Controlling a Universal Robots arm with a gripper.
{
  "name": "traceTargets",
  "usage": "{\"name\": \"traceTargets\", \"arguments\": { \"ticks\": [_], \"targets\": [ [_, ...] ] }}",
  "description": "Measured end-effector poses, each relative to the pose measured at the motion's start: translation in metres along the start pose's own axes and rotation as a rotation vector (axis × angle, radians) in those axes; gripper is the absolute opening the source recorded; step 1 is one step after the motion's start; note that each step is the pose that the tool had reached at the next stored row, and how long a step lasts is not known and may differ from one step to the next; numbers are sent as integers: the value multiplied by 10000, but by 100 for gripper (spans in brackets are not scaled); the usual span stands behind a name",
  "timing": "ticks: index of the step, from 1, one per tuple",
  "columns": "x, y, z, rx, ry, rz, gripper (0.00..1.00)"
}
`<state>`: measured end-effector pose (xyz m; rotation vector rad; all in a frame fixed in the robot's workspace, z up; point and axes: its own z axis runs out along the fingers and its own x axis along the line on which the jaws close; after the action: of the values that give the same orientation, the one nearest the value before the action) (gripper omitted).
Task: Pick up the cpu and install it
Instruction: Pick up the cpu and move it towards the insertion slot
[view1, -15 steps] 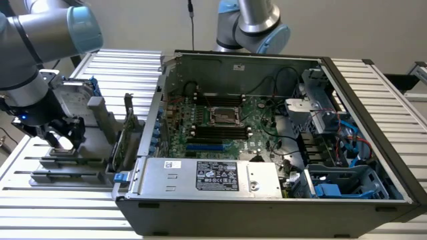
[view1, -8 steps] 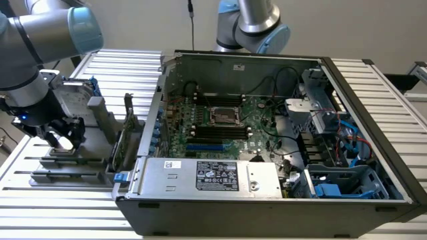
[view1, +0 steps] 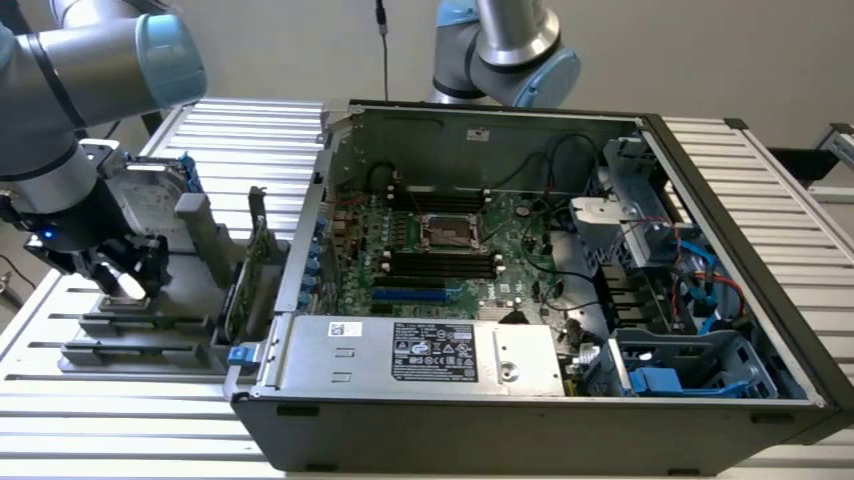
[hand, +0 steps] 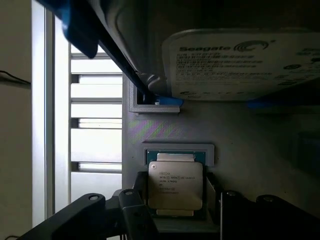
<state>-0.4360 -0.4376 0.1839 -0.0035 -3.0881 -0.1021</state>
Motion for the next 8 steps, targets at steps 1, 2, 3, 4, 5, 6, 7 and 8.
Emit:
{"name": "traceTargets", "arguments": {
  "ticks": [1, 2, 3, 4, 5, 6, 7, 8],
  "targets": [
    [0, 0, -1, -1, -1, 0, 55],
    [-1, 0, -2, -2, -3, 0, 55],
    [0, 1, -3, -2, -2, 0, 55],
    [0, 1, -6, -2, -2, 0, 55],
    [1, 1, -10, -2, 0, 0, 55],
    [1, 1, -15, -4, 1, 0, 55],
    [2, 2, -22, -7, 1, 0, 55],
    [3, 2, -31, -10, 1, 1, 55]
  ]
}}
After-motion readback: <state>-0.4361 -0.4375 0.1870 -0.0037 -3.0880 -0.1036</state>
